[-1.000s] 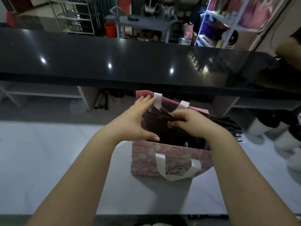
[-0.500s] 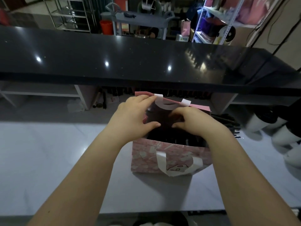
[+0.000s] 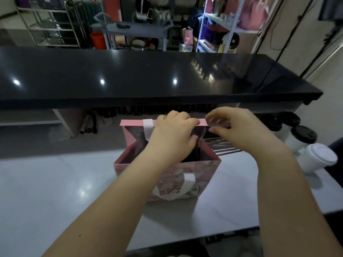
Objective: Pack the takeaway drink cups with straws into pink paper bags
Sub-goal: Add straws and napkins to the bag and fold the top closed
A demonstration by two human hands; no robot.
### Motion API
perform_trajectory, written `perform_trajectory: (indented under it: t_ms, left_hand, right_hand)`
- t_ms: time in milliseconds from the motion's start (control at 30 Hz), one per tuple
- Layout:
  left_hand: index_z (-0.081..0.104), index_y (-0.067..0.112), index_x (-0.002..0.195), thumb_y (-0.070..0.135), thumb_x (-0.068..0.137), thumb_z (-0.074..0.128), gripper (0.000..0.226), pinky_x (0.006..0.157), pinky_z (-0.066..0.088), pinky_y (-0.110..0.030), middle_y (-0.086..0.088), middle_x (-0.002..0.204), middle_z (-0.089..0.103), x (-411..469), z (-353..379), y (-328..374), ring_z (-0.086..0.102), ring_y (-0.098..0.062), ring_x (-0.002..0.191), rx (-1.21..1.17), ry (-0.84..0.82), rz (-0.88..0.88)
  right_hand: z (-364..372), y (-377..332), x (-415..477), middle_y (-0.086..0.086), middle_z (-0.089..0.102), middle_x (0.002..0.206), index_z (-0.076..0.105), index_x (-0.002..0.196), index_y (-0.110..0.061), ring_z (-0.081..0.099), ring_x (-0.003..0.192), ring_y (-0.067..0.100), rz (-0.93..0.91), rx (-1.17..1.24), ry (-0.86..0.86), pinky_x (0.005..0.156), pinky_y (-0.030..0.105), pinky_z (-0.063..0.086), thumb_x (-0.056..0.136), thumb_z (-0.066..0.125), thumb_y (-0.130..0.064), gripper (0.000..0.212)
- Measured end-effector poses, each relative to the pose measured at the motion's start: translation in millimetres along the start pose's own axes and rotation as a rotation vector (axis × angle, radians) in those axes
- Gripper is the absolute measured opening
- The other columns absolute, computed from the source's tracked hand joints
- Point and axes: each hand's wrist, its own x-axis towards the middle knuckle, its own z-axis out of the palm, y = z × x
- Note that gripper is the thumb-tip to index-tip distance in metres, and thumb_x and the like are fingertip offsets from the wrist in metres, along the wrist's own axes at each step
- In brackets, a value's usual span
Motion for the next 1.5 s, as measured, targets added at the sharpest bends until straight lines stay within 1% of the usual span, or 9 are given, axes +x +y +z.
perform_trajectory:
  t_ms: [167,333,500,633,867,1167,1300,1367,1500]
  left_hand:
    - [0.058,0.025,0.125,0.04,0.093,0.05,0.036,0.092,0.035,-0.041,0.002,0.123,0.058,31,27,48,0.046,-0.024,0.118,0.013,-0.028,0.0]
    - [0.057,0.024,0.126,0.04,0.093,0.049,0.037,0.091,0.036,-0.043,-0.001,0.121,0.057,69,55,97,0.048,-0.027,0.114,0.046,-0.063,-0.028]
    - [0.055,0.023,0.119,0.035,0.092,0.049,0.03,0.09,0.032,-0.042,-0.002,0.116,0.053,90,106,143,0.044,-0.029,0.111,0.068,-0.083,-0.231]
    - [0.05,0.023,0.126,0.028,0.091,0.049,0.035,0.094,0.03,-0.041,-0.001,0.121,0.052,100,155,157,0.043,-0.028,0.115,0.037,-0.117,-0.368]
    - [0.044,0.025,0.136,0.022,0.088,0.053,0.049,0.101,0.031,-0.041,-0.004,0.141,0.039,108,221,125,0.036,-0.028,0.127,0.062,-0.222,-0.633]
    - [0.051,0.016,0.134,0.023,0.083,0.058,0.052,0.101,0.029,-0.042,-0.014,0.146,0.041,89,245,84,0.039,-0.033,0.129,0.091,-0.138,-0.813]
    - [0.056,0.016,0.132,0.018,0.079,0.063,0.053,0.106,0.026,-0.042,-0.014,0.144,0.044,77,244,64,0.04,-0.035,0.129,0.102,-0.105,-0.879]
    - [0.059,0.016,0.128,0.015,0.078,0.065,0.051,0.105,0.027,-0.043,-0.013,0.141,0.047,72,243,55,0.042,-0.034,0.128,0.103,-0.075,-0.884]
    - [0.065,0.015,0.121,0.008,0.076,0.067,0.046,0.102,0.032,-0.045,-0.013,0.135,0.054,67,245,48,0.046,-0.035,0.125,0.028,-0.01,-0.865]
  right_hand:
    - [-20,47,-11,-0.012,0.066,0.107,0.066,0.112,-0.032,0.06,0.1,0.008,0.05,-0.015,0.046,0.087,0.032,0.052,0.084,0.074,-0.019,0.031]
    - [-40,106,-8,-0.015,0.062,0.101,0.066,0.111,-0.031,0.054,0.093,0.004,0.078,-0.035,0.088,0.076,0.02,0.042,0.085,0.073,-0.017,0.03]
    - [-28,169,3,-0.01,0.064,0.11,0.066,0.113,-0.024,0.051,0.109,0.013,0.063,-0.082,0.063,0.083,0.028,0.041,0.085,0.068,-0.013,0.031]
    - [-2,212,15,-0.007,0.066,0.11,0.069,0.111,-0.021,0.053,0.108,0.017,0.047,-0.012,0.016,0.089,0.028,0.043,0.084,0.066,-0.008,0.031]
    - [49,245,46,-0.006,0.066,0.111,0.068,0.11,-0.021,0.052,0.111,0.018,-0.048,0.063,-0.174,0.092,0.036,0.045,0.084,0.064,-0.01,0.029]
    - [119,227,104,0.001,0.066,0.112,0.065,0.116,-0.018,0.053,0.108,0.027,-0.178,0.147,-0.379,0.09,0.038,0.046,0.085,0.063,-0.011,0.032]
    - [153,213,140,0.009,0.063,0.119,0.061,0.122,-0.019,0.051,0.113,0.035,-0.183,0.079,-0.44,0.093,0.041,0.044,0.087,0.057,-0.015,0.035]
    - [170,206,152,0.008,0.058,0.125,0.06,0.122,-0.021,0.043,0.122,0.035,-0.175,-0.011,-0.433,0.1,0.042,0.037,0.088,0.057,-0.02,0.034]
    - [194,195,162,0.011,0.045,0.133,0.056,0.125,-0.015,0.031,0.127,0.038,-0.156,-0.228,-0.378,0.102,0.048,0.023,0.087,0.061,-0.04,0.046]
